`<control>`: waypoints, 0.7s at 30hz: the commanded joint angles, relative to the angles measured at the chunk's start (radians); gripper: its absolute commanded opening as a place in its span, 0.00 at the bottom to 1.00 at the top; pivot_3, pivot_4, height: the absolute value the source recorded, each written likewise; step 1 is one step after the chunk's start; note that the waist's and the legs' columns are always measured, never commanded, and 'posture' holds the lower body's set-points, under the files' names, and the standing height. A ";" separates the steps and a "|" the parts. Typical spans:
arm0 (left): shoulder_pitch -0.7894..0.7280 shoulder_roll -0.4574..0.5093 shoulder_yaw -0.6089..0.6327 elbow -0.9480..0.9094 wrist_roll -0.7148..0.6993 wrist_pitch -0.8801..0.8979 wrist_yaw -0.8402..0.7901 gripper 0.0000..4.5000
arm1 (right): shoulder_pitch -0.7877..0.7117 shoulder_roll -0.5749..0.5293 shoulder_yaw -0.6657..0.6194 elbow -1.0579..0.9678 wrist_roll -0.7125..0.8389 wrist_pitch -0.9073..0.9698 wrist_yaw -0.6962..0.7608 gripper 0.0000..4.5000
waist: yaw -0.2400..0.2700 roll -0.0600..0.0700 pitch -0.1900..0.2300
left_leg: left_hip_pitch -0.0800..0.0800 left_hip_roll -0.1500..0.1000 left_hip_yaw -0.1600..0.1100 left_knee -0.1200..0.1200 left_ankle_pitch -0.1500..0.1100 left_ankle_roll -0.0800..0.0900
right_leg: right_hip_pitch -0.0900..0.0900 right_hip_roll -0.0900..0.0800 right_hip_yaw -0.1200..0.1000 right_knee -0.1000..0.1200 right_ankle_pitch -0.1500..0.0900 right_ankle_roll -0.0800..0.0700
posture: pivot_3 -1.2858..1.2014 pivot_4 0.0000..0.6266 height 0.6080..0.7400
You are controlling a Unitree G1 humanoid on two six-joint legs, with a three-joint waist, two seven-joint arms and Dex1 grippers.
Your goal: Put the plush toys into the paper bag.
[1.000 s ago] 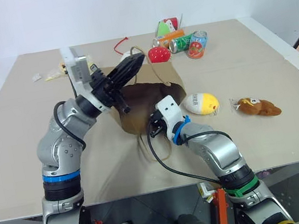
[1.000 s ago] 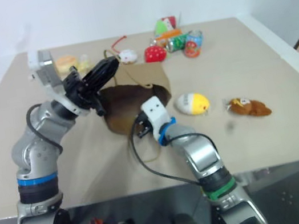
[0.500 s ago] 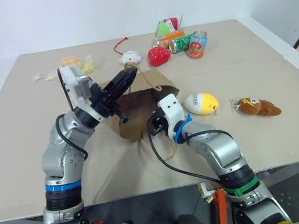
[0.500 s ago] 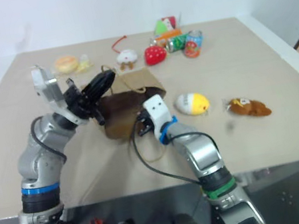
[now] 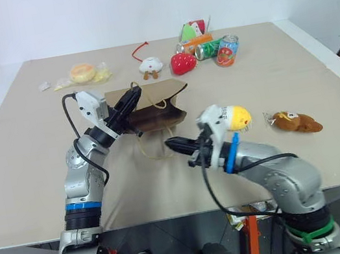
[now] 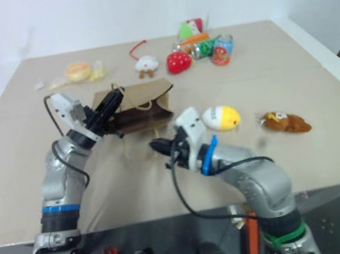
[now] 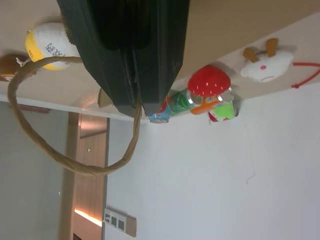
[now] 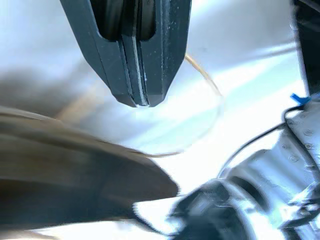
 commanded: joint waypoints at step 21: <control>0.002 -0.017 -0.020 -0.197 -0.101 0.189 0.060 0.00 | 0.006 -0.475 -0.034 0.237 -0.261 -0.345 0.095 0.99 | -0.003 0.000 0.000 | 0.001 -0.001 0.002 0.000 0.001 0.001 | 0.000 0.000 0.003 0.000 0.001 0.001 | 0.52 0.24 1.00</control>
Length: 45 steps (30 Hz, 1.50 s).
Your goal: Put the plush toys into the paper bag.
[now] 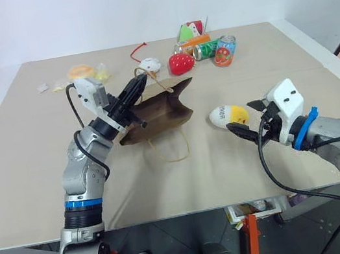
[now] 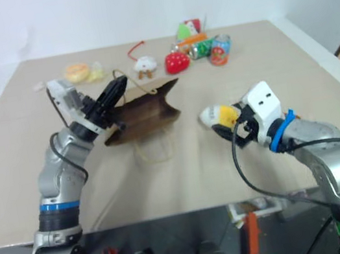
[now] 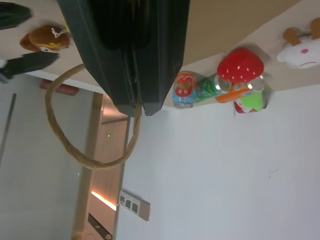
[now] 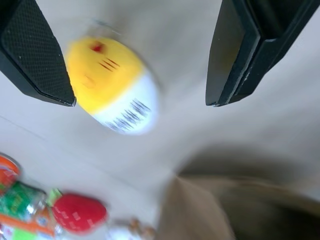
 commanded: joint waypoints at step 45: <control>0.024 0.018 0.038 -0.053 -0.082 0.143 0.008 0.00 | -0.169 0.181 0.039 -0.245 0.204 0.187 0.042 0.01 | -0.001 0.000 0.000 | 0.000 0.000 -0.002 0.000 0.002 -0.002 | 0.001 0.000 -0.001 0.000 0.001 0.000 | 0.52 0.24 1.00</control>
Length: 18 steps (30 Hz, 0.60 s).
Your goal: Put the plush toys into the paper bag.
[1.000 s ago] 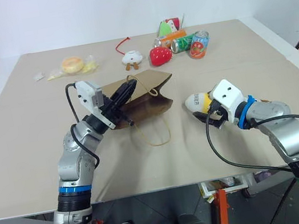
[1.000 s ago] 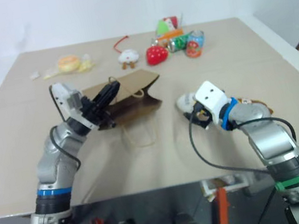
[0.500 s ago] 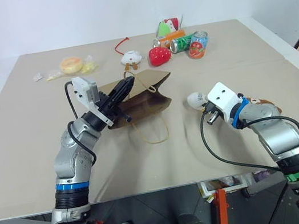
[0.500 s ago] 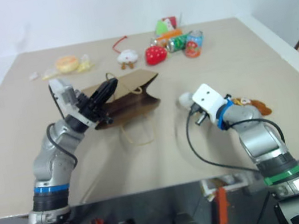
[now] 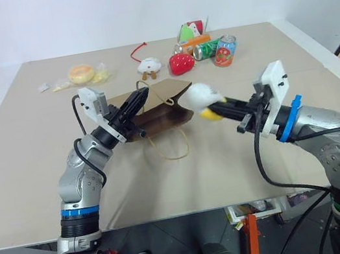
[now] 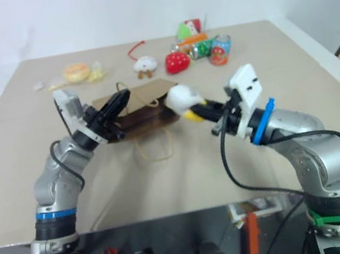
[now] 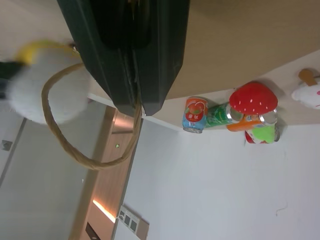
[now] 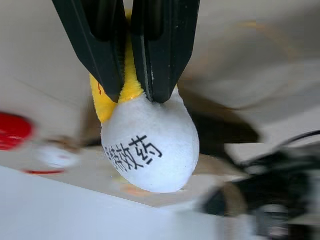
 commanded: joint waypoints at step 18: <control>-0.030 -0.004 0.014 -0.018 -0.025 0.016 0.007 0.00 | -0.297 -0.052 0.516 0.200 -0.527 -0.339 0.038 0.01 | 0.001 0.000 0.000 | -0.001 0.000 0.000 -0.001 0.002 0.000 | -0.002 0.000 0.000 0.000 0.001 0.000 | 0.52 0.24 1.00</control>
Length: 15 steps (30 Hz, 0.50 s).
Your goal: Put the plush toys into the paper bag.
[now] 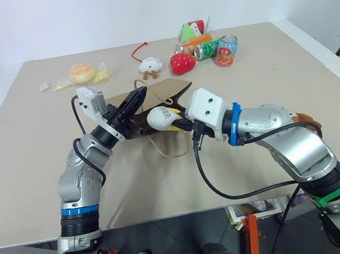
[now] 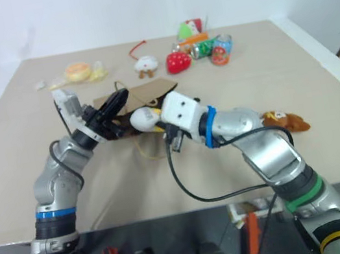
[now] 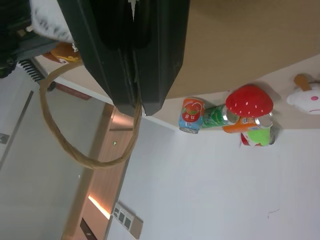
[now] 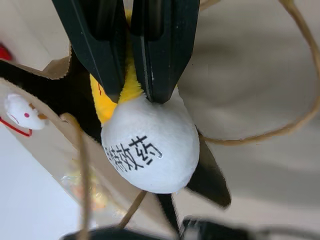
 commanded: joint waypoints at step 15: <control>-0.028 0.002 0.001 -0.031 -0.013 -0.002 -0.012 0.00 | -0.158 0.138 0.127 0.290 -0.259 -0.213 0.055 0.01 | 0.000 0.000 0.000 | 0.000 0.000 0.000 0.000 0.000 -0.001 | 0.000 0.000 0.000 0.000 0.000 0.000 | 0.52 0.24 1.00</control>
